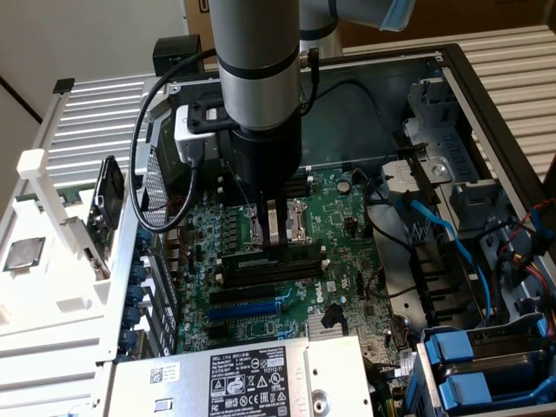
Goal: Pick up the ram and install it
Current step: 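Insert the ram into the slot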
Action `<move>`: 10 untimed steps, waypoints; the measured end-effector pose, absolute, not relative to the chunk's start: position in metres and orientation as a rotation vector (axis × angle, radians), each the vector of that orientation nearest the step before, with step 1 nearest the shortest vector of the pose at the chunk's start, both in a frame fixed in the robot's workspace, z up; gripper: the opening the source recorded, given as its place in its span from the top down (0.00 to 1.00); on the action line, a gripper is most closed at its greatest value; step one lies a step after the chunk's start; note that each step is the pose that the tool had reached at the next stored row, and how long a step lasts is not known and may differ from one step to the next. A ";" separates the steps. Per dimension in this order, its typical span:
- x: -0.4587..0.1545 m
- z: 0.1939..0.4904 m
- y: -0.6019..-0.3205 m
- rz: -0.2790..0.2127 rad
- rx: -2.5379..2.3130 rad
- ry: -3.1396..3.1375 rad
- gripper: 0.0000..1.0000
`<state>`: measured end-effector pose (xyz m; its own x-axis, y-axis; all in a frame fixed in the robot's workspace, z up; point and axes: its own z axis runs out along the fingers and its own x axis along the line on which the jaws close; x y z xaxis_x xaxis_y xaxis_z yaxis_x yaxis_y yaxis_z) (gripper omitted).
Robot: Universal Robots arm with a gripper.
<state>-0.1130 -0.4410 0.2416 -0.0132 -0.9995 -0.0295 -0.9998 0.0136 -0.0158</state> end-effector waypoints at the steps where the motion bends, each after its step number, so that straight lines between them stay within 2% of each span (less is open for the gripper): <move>1: -0.113 0.241 -0.441 0.015 -2.184 2.213 0.87; 10: -0.112 0.241 -0.441 0.015 -2.184 2.213 0.87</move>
<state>-0.1123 -0.4409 0.2410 -0.0133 -0.9995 -0.0300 -0.9998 0.0137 -0.0156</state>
